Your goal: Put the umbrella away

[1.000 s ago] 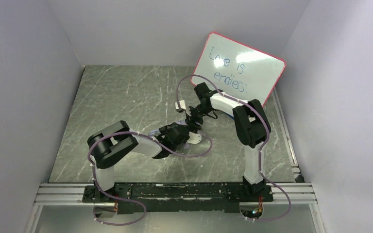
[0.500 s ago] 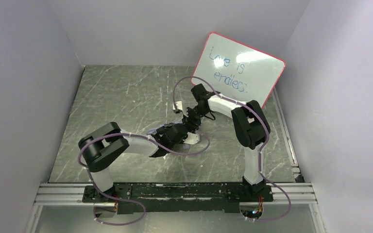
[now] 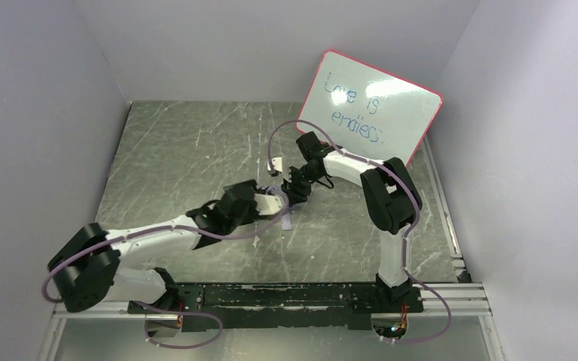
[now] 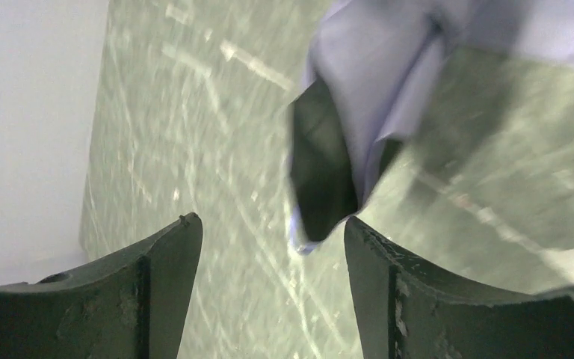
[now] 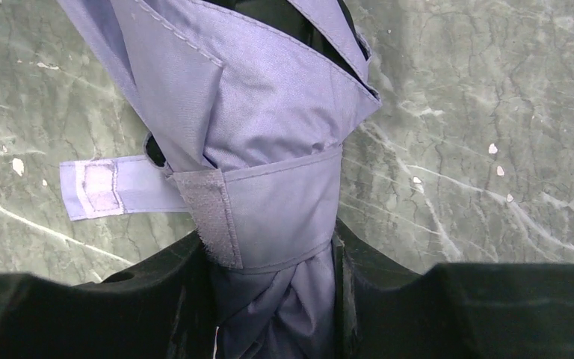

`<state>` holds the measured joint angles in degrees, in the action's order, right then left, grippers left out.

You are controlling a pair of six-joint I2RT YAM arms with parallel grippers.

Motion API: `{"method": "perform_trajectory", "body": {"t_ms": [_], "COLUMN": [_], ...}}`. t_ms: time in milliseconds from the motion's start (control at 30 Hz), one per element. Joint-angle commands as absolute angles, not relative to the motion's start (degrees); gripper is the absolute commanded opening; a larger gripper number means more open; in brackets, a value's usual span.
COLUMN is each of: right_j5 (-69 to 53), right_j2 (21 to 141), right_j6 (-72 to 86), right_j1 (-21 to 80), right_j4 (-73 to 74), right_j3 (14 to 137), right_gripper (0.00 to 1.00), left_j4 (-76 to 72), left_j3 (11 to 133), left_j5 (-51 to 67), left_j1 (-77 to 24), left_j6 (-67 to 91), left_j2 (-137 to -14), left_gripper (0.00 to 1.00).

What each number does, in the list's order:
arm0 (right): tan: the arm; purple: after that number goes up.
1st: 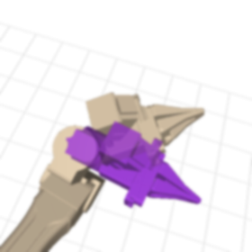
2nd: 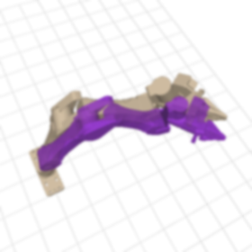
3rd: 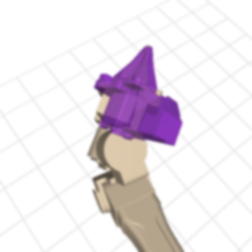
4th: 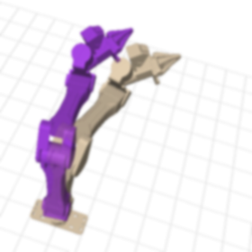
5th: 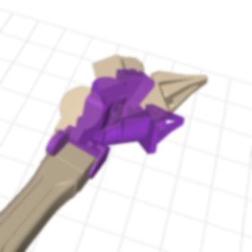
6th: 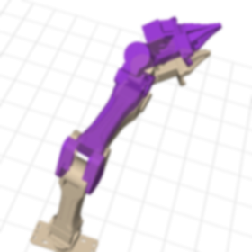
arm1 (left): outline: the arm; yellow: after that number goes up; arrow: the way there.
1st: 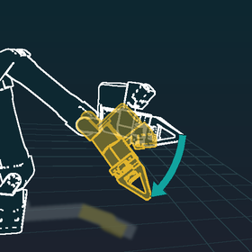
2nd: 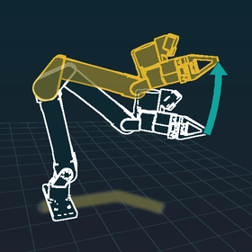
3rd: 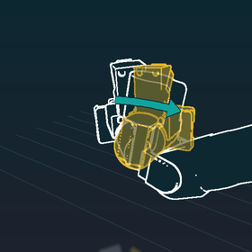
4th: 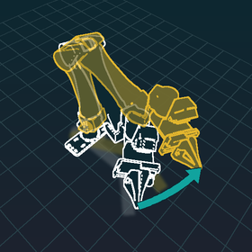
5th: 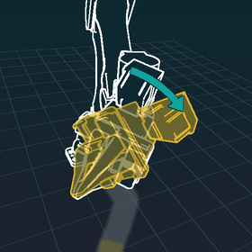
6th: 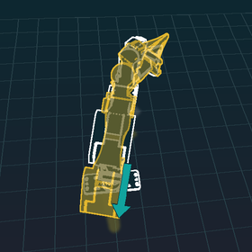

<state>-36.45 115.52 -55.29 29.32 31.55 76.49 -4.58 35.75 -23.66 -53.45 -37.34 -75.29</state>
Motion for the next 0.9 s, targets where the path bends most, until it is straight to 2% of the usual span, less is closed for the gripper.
{"method": "perform_trajectory", "body": {"t_ms": [0,167,400,667,867], "right_j5": [-22.9,-18.6,-12.7,-5.5,-2.0], "right_j2": [116.8,114.0,109.0,105.7,104.3], "right_j6": [-56.1,-55.2,-53.0,-51.1,-49.5], "right_j1": [29.0,31.0,34.6,39.3,42.7], "right_j4": [26.4,21.3,12.4,3.0,-3.0], "right_j3": [72.4,68.0,59.5,50.4,45.2], "right_gripper": [0.08,0.08,0.08,0.08,0.08], "left_j4": [3.2,8.6,11.3,19.7,27.6], "left_j3": [33.9,35.7,44.0,58.8,67.1], "left_j5": [-15.0,-3.1,9.3,29.4,40.6], "left_j1": [-41.6,-27.3,-17.5,-15.6,-15.9], "left_j6": [-31.3,-27.9,-22.2,-25.5,-32.9], "left_j2": [-68.7,-66.2,-69.2,-81.4,-90.4], "left_gripper": [0.72,0.72,0.77,0.81,0.89]}}
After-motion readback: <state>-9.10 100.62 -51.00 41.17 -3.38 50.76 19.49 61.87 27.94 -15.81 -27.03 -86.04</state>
